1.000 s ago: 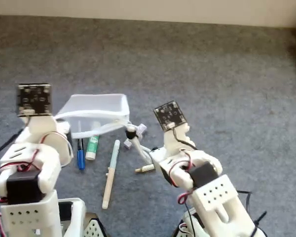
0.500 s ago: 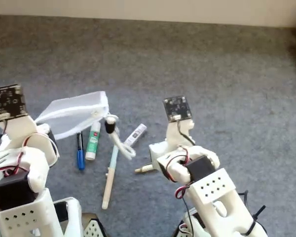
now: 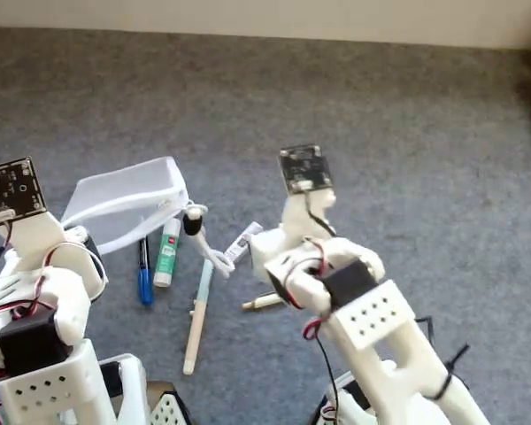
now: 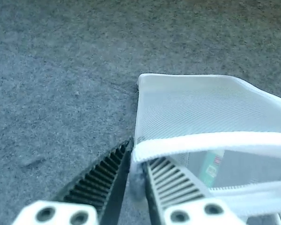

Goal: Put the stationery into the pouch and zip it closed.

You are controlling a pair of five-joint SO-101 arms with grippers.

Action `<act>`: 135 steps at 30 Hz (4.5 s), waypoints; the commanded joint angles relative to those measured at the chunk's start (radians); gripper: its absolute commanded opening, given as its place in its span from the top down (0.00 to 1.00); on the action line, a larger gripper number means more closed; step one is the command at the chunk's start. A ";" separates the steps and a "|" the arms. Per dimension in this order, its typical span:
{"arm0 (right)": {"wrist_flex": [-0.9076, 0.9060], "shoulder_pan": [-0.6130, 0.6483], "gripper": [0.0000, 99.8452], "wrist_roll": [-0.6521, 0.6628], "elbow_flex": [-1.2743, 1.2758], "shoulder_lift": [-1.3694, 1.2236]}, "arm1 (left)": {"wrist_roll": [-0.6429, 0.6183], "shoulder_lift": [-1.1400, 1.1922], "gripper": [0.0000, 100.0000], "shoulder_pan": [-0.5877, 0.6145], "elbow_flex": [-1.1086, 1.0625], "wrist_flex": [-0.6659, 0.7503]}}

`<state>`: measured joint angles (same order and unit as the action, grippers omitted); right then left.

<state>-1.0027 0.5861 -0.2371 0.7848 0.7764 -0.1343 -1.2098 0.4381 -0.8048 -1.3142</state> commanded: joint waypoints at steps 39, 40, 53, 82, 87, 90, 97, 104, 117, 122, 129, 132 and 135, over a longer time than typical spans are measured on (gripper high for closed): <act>0.039 -0.007 0.77 -0.592 -0.688 -1.084 | -0.014 0.015 0.99 0.008 -0.038 0.017; 0.045 -0.007 0.77 -0.592 -0.688 -1.093 | -0.014 0.015 0.99 0.008 -0.038 0.017; 0.015 -0.067 1.00 -0.583 -0.688 -1.109 | -0.014 0.015 0.99 0.007 -0.038 0.017; -0.070 -0.228 1.00 -0.348 -0.378 -0.404 | -0.014 0.371 0.99 -0.326 0.414 -0.130; -0.071 -0.282 1.00 -0.348 -0.377 -0.367 | -0.017 0.518 0.99 -0.400 0.541 -0.149; -0.074 -0.300 1.00 -0.348 -0.377 -0.348 | -0.031 0.593 0.99 -0.453 0.618 -0.166; -0.047 -0.300 1.00 -0.348 -0.300 -0.229 | -0.060 0.796 0.99 -0.493 0.759 -0.178; 0.130 -0.297 1.00 -0.308 -0.124 -0.031 | -0.117 0.863 0.99 -0.490 0.791 -0.175; 0.283 -0.263 1.00 -0.075 -0.013 0.268 | -0.158 0.863 0.99 -0.487 0.791 -0.170; 0.283 -0.125 1.00 0.064 -0.015 0.352 | -0.158 0.865 0.99 -0.487 0.794 -0.170; 0.453 0.033 1.00 0.186 -0.015 0.351 | -0.158 0.863 0.99 -0.487 0.789 -0.170; 0.579 0.059 1.00 0.232 -0.015 0.292 | -0.158 0.863 0.99 -0.487 0.789 -0.170; 0.707 0.065 1.00 0.264 -0.015 0.222 | -0.158 0.863 0.99 -0.487 0.789 -0.170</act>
<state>-0.4304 0.6291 -0.0115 0.7894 1.0618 -0.2816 -0.3690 -0.0284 -0.0299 -1.4891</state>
